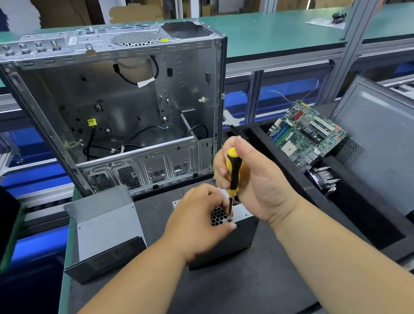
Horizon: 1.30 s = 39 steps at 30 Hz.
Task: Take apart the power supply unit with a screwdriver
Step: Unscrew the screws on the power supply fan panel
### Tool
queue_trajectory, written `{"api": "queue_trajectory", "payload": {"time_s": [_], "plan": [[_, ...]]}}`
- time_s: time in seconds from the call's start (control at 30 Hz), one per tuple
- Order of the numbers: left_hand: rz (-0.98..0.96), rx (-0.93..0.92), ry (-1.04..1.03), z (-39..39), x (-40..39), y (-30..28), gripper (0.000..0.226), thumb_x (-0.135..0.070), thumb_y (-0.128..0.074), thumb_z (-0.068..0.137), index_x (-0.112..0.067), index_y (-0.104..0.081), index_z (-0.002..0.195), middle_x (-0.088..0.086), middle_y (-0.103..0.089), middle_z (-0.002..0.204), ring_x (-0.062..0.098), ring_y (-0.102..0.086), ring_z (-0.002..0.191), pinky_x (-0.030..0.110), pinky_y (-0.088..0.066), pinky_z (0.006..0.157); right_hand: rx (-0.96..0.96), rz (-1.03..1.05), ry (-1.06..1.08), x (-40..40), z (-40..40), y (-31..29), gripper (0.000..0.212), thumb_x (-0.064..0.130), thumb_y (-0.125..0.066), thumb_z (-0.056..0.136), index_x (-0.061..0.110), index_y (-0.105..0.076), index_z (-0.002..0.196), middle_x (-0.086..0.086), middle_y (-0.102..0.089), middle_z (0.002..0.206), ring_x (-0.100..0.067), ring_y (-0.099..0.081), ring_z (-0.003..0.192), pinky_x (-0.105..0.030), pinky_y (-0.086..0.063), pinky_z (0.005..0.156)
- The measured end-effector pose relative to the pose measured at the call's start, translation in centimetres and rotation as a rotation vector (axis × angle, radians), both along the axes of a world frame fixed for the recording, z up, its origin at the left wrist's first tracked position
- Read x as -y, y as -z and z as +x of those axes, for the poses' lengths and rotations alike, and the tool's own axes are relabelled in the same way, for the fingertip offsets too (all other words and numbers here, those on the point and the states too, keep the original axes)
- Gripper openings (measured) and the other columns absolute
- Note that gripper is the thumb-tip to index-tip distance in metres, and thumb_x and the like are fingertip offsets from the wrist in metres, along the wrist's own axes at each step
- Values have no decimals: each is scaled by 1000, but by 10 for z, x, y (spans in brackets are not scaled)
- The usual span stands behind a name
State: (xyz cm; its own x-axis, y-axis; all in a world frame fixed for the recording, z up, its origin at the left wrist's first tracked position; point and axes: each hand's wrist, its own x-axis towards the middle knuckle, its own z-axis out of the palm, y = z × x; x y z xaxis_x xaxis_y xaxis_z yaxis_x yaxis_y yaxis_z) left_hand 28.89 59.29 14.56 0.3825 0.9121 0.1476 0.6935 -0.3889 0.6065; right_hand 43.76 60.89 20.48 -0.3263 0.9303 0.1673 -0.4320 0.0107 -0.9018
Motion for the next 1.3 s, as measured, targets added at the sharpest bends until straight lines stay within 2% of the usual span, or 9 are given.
{"api": "queue_trajectory", "payload": {"time_s": [0.13,0.3,0.5,0.67,0.77,0.9,1.0,1.17,1.3], "plan": [[-9,2,-8,0,0,-1,23,-45,-75,75,-39,-55,84,-23,-48,109,4,-40,112,32,-43,93,67,-92,194,-1,6,-4,37,54,-59,87,20,-54,75,-4,-55,71,-18,-51,61,-29,-46,63],[-6,10,-1,1,1,-2,24,-43,-77,75,-39,-54,80,-21,-49,107,5,-41,110,32,-43,93,-82,-128,166,6,-10,-5,46,59,-46,86,17,-56,69,1,-39,53,-12,-30,47,-23,-27,49],[-13,14,-6,2,0,-2,20,-43,-76,75,-34,-60,83,-16,-53,109,8,-42,110,36,-45,92,33,-39,6,4,-20,-8,61,52,-27,100,13,-47,58,5,-26,41,-13,-16,42,-35,-9,51],[10,0,11,1,0,-2,33,-43,-77,74,-44,-45,70,-22,-47,102,5,-41,105,30,-42,88,-76,-27,25,4,-10,-3,45,50,-43,94,9,-46,77,-2,-41,57,-15,-30,49,-27,-24,51],[19,-2,11,1,0,-2,27,-44,-77,74,-41,-50,78,-21,-48,105,5,-41,107,31,-43,91,26,39,142,4,-2,2,28,36,-53,94,13,-49,80,-3,-52,75,-18,-45,60,-27,-37,57],[10,0,9,0,0,-2,25,-44,-77,75,-38,-53,82,-21,-49,107,5,-42,109,33,-44,93,70,-18,204,4,3,-1,28,41,-57,93,20,-65,76,-4,-60,78,-18,-56,67,-28,-50,67],[11,-2,12,1,0,-2,27,-43,-78,74,-39,-52,80,-23,-48,105,5,-41,108,29,-42,90,43,-109,163,5,0,-4,41,50,-51,94,15,-69,79,-3,-58,69,-16,-52,64,-27,-49,66],[14,8,2,1,2,-3,36,-42,-78,74,-47,-43,68,-33,-42,97,2,-37,100,20,-31,76,-17,-156,37,7,-9,-8,64,56,-28,101,12,-61,69,1,-34,51,-15,-28,53,-23,-34,52],[33,-11,15,1,2,-3,41,-42,-78,74,-48,-39,63,-35,-39,93,2,-33,94,16,-28,73,-53,-132,23,7,-9,-7,41,52,-43,94,13,-49,83,-1,-41,58,-15,-33,53,-25,-35,55]]}}
